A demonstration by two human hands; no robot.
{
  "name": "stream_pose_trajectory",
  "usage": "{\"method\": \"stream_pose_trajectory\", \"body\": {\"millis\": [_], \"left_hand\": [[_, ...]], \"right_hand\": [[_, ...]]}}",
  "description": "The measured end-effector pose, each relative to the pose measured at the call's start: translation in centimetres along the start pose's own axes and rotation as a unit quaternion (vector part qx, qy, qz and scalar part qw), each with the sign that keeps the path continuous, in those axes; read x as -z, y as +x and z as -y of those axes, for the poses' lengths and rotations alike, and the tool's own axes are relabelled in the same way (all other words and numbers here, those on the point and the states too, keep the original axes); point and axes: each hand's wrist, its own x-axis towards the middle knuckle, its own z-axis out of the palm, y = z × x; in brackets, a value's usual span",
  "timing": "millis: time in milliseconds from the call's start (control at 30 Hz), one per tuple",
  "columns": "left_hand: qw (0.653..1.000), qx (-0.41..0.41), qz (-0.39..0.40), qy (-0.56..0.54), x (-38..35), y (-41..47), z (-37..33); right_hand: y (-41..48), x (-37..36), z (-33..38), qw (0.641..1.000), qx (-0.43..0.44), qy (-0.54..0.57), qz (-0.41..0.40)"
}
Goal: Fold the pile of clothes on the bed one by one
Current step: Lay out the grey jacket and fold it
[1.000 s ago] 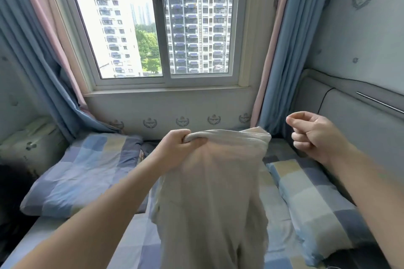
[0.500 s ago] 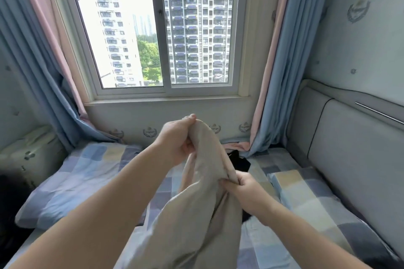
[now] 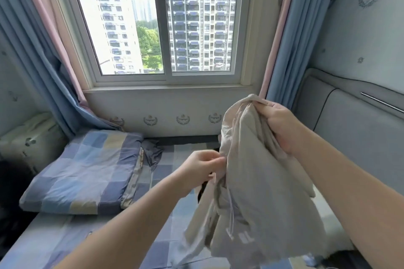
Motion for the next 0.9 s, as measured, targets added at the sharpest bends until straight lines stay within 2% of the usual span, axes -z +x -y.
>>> {"method": "stream_pose_trajectory", "body": {"millis": [100,200,300,400,467,500,567,600,700,767,833,900], "left_hand": [[0.994,-0.031,-0.064,-0.086,0.8,0.7,-1.4],[0.974,-0.029,-0.172,-0.146,3.1,1.3,-3.5],[0.957,-0.05,-0.2,-0.204,4.5,1.3,-5.8],[0.948,-0.061,-0.199,-0.239,4.6,0.9,-8.1],[0.951,-0.07,-0.172,-0.247,4.6,0.8,-9.2],[0.957,-0.075,-0.148,-0.237,4.3,0.6,-9.5],[0.975,-0.08,-0.095,-0.184,3.8,0.3,-9.7],[0.982,-0.082,-0.08,-0.149,3.7,0.4,-9.6],[0.984,-0.13,-0.122,0.01,5.4,0.6,-8.9],[0.966,-0.163,-0.146,0.14,7.6,0.5,-8.0],[0.938,-0.12,-0.121,0.302,9.1,0.4,-6.2],[0.884,-0.065,-0.111,0.45,9.5,0.8,-3.2]], "right_hand": [[1.5,2.0,0.4,0.995,0.003,-0.081,-0.058],[2.7,5.1,-0.2,0.976,-0.027,-0.189,-0.1],[2.8,6.4,-2.0,0.954,-0.047,-0.271,-0.123],[1.2,4.4,-3.8,0.924,0.063,-0.335,-0.172],[-1.1,1.6,-5.0,0.945,0.112,-0.295,-0.086],[-2.3,-0.2,-5.5,0.96,0.083,-0.268,-0.016],[-3.8,-3.0,-6.9,0.968,-0.006,-0.239,0.075],[-3.7,-3.5,-8.0,0.969,-0.028,-0.229,0.089],[-2.7,-3.2,-9.0,0.974,0.025,-0.218,0.051],[-2.1,-1.9,-8.3,0.981,0.04,-0.189,0.027],[-1.6,-0.8,-7.0,0.984,0.052,-0.173,0.003],[-1.1,-0.2,-5.7,0.984,0.065,-0.167,-0.004]]}}
